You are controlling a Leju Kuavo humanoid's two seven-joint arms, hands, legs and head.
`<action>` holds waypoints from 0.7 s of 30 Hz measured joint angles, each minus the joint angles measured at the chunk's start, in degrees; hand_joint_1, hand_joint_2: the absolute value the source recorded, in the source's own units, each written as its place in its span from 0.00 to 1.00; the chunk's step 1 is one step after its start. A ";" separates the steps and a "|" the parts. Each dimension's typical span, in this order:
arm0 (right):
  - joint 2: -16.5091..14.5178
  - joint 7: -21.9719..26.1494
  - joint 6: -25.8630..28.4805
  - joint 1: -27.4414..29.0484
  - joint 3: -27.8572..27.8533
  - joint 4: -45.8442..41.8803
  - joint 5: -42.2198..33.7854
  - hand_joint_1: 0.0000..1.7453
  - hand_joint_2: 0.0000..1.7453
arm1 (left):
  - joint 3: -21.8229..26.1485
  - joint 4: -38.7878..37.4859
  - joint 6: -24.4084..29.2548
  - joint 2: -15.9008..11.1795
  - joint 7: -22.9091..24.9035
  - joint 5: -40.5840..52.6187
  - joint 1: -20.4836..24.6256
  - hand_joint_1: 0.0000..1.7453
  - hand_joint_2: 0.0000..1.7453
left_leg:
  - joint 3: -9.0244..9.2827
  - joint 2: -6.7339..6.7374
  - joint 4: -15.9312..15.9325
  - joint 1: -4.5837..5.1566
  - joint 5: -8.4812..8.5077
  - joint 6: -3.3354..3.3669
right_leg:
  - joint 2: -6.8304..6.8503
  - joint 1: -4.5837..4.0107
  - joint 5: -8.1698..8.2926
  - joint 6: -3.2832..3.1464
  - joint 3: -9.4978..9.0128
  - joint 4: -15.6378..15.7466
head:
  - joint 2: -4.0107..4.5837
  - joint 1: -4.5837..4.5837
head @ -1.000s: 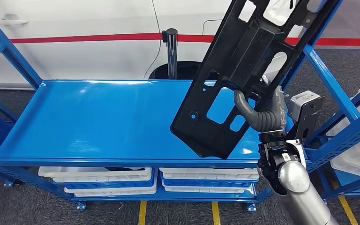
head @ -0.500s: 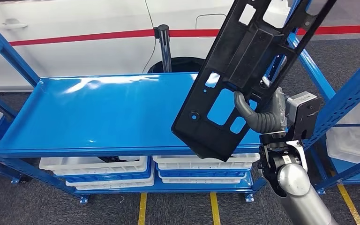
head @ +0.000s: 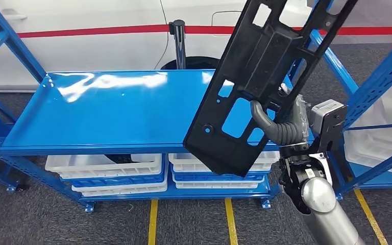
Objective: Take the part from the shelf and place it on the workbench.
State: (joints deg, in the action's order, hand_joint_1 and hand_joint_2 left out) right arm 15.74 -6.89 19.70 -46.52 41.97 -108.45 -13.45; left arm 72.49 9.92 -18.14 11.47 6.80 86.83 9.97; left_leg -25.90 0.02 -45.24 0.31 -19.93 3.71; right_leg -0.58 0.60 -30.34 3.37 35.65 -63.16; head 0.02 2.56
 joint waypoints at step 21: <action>2.76 -5.07 -3.33 5.20 -0.14 -4.53 11.54 1.00 1.00 | -10.57 -1.78 -3.62 -5.73 -5.34 0.34 46.74 0.00 1.00 | -1.88 -0.69 -11.92 -0.29 -3.63 -3.04 | 1.80 0.16 13.20 -2.25 -4.06 16.46 | 0.00 0.22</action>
State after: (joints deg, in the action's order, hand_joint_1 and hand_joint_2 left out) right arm 18.50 -11.96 16.37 -41.32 41.82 -112.97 -1.92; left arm 61.93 8.14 -21.76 5.74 1.46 87.17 56.71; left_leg -27.78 -0.67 -57.16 0.02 -23.56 0.67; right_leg 1.22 0.76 -17.14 1.12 31.59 -46.71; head 0.02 2.78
